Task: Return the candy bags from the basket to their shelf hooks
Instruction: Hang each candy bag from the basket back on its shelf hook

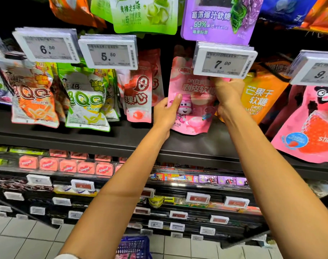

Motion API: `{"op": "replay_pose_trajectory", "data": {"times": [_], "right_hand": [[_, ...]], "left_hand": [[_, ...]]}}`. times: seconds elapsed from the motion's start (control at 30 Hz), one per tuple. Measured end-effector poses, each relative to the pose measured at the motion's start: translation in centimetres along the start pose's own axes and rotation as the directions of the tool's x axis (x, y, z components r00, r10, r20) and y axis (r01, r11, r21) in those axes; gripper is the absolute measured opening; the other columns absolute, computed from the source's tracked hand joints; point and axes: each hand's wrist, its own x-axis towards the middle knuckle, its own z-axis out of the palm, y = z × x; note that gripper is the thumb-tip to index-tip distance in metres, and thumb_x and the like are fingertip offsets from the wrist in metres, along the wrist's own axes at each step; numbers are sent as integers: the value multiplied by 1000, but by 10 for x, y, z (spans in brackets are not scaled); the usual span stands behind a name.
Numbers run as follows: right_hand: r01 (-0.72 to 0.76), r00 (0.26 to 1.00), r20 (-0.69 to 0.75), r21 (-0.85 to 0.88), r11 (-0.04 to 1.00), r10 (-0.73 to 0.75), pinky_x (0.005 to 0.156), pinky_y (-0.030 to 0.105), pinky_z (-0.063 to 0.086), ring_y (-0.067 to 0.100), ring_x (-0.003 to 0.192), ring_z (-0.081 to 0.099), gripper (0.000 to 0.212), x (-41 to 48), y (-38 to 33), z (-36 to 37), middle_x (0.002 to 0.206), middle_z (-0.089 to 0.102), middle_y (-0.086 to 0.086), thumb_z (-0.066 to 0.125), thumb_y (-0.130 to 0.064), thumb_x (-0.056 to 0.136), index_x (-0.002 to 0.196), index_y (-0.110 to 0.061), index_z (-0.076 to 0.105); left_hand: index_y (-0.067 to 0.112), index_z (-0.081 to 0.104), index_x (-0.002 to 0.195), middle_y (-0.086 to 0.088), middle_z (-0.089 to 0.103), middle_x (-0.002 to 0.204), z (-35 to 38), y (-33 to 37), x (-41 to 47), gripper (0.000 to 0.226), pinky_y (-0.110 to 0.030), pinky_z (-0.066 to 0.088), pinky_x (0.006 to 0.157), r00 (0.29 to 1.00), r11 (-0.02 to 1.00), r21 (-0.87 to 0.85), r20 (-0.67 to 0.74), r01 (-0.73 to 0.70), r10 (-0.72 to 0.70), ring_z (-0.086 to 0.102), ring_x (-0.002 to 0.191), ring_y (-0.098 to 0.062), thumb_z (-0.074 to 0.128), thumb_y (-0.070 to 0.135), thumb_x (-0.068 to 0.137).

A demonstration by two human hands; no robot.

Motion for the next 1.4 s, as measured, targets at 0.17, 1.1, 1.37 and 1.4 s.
{"op": "replay_pose_trajectory", "data": {"times": [0.17,1.1,1.37,1.4], "right_hand": [[-17,999,-40,-21,1000,17,67,42,59,11,77,64,20,23,11,8,82,73,-1,67,5,79,76,-15,66],[164,973,-111,-285,944,-202,72,23,42,11,80,49,17,-194,114,4,104,55,11,57,-5,90,106,-9,56],[236,972,144,-571,786,-187,81,18,40,15,90,52,15,-344,239,26,94,57,6,52,7,89,92,-2,64],[155,986,135,-575,804,-94,80,19,42,16,90,54,19,-360,259,30,95,58,6,53,8,89,93,-6,65]], "left_hand": [[-1,66,113,-18,70,111,15,2,22,39,-47,52,96,996,999,3,-81,47,-46,66,107,-34,61,33,95],[-1,65,105,4,70,75,-96,-50,-121,14,-20,56,66,981,974,-129,-31,185,-191,66,67,-4,57,2,94],[3,68,104,-6,68,86,-283,-172,-177,15,-19,45,60,866,856,127,-64,500,-496,58,66,-10,60,11,95],[7,69,101,-5,68,89,-303,-190,-183,12,-20,45,61,833,824,121,-79,553,-548,58,66,-8,59,12,95]]}}
